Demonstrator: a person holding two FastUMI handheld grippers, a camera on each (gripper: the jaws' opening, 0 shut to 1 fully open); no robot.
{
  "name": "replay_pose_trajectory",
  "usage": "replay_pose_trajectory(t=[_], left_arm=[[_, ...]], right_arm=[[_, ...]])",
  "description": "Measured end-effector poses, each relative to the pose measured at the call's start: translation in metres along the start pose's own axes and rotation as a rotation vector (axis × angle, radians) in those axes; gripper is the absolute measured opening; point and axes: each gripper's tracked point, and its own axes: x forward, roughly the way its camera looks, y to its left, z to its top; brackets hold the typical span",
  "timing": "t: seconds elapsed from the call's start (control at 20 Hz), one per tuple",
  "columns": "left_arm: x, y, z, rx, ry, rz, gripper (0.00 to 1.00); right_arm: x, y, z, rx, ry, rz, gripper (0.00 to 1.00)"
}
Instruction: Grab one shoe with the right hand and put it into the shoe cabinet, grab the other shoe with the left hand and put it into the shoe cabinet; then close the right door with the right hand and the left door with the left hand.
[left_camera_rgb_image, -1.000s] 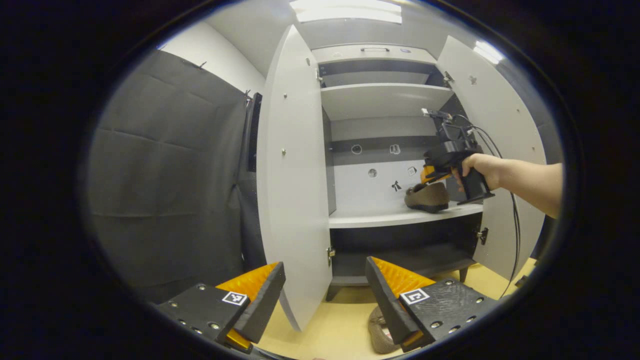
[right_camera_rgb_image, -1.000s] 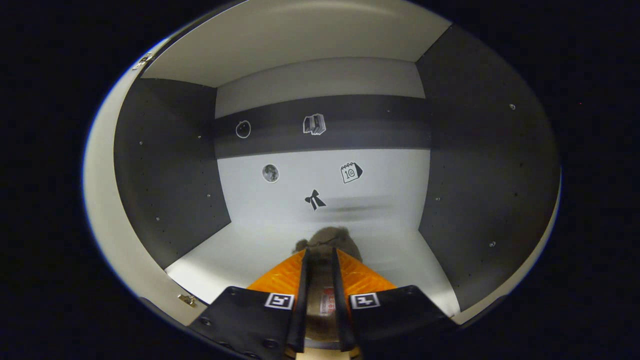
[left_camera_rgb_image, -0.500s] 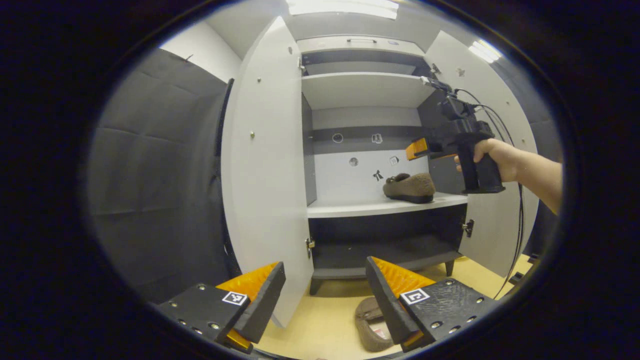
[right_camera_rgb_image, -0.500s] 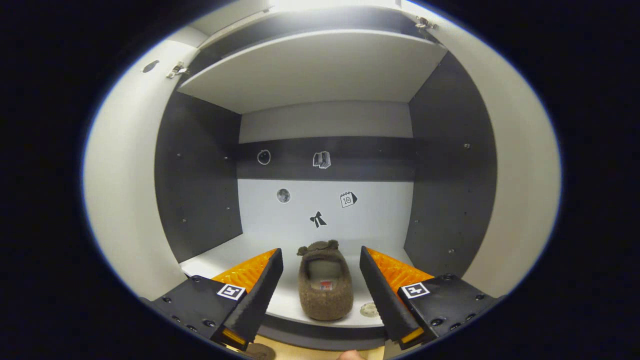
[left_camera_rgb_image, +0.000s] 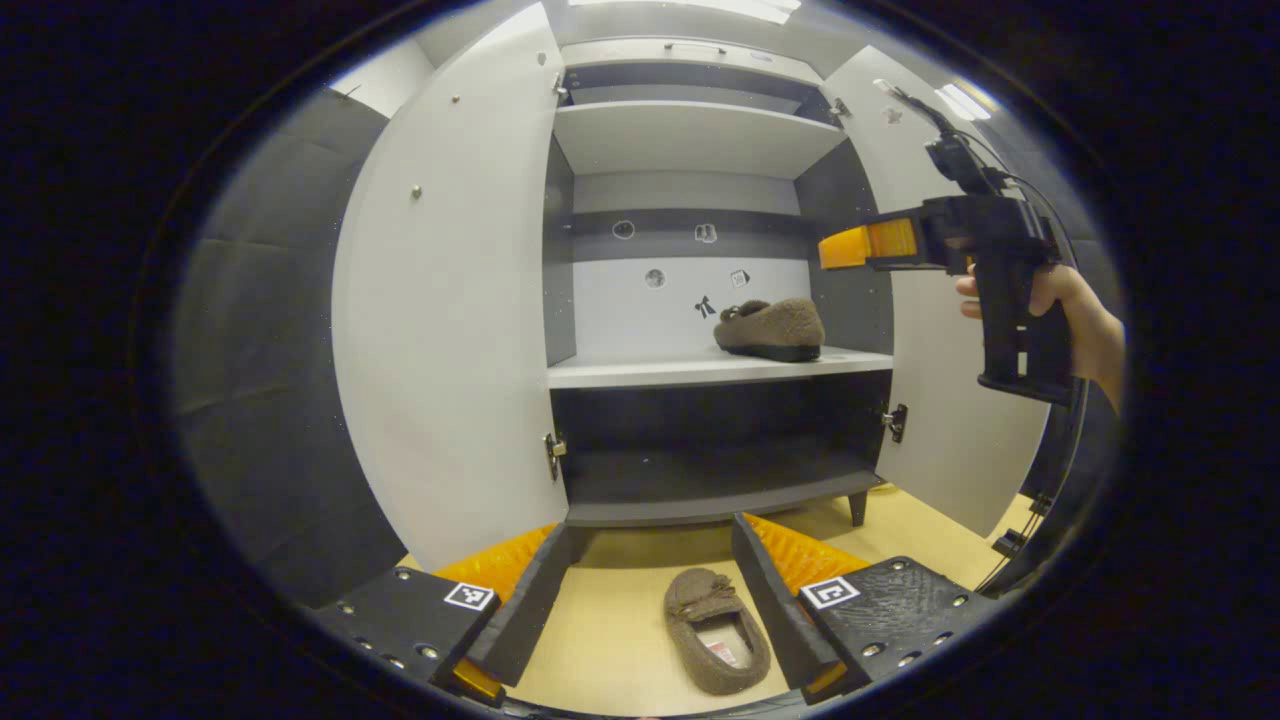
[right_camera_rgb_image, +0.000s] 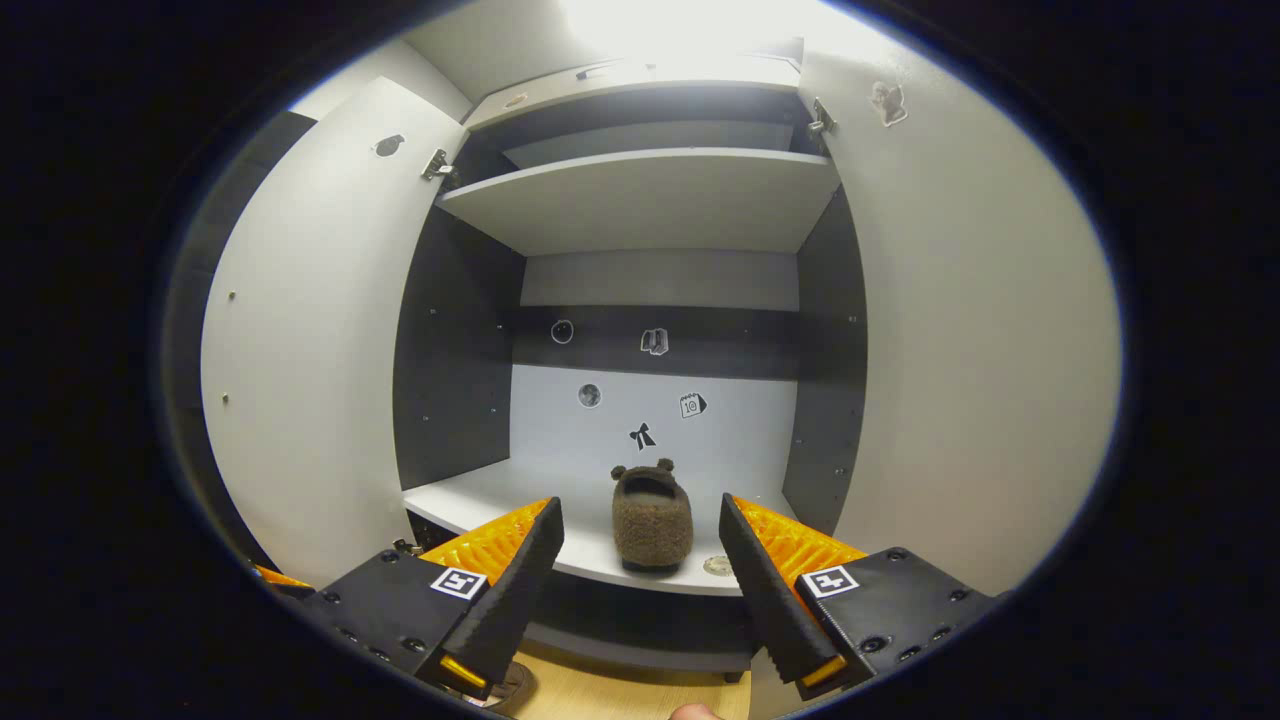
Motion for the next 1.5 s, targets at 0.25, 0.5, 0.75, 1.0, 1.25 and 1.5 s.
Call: replay_pose_trajectory(t=[0.25,0.5,0.75,1.0,1.25,1.5], left_arm=[[0.012,-0.012,-0.050,-0.001,0.118,-0.052,1.00],[0.027,-0.013,-0.101,0.004,0.245,-0.079,0.95],[0.037,-0.014,-0.149,0.025,0.369,-0.095,0.94],[0.050,-0.010,-0.192,-0.017,0.468,-0.075,0.95],[0.066,-0.013,-0.210,-0.036,0.517,-0.087,1.00],[0.077,-0.020,-0.221,-0.027,0.547,-0.098,0.82]], right_arm=[[-0.036,0.002,-0.012,-0.004,-0.012,0.006,0.99],[-0.060,0.004,-0.024,-0.029,-0.013,-0.002,0.99],[-0.072,0.001,-0.035,-0.016,0.015,-0.012,0.96],[-0.075,0.001,-0.047,-0.019,0.051,-0.017,0.99],[-0.074,0.006,-0.058,-0.028,0.091,-0.007,0.99],[-0.075,0.010,-0.066,-0.033,0.124,0.000,0.99]])
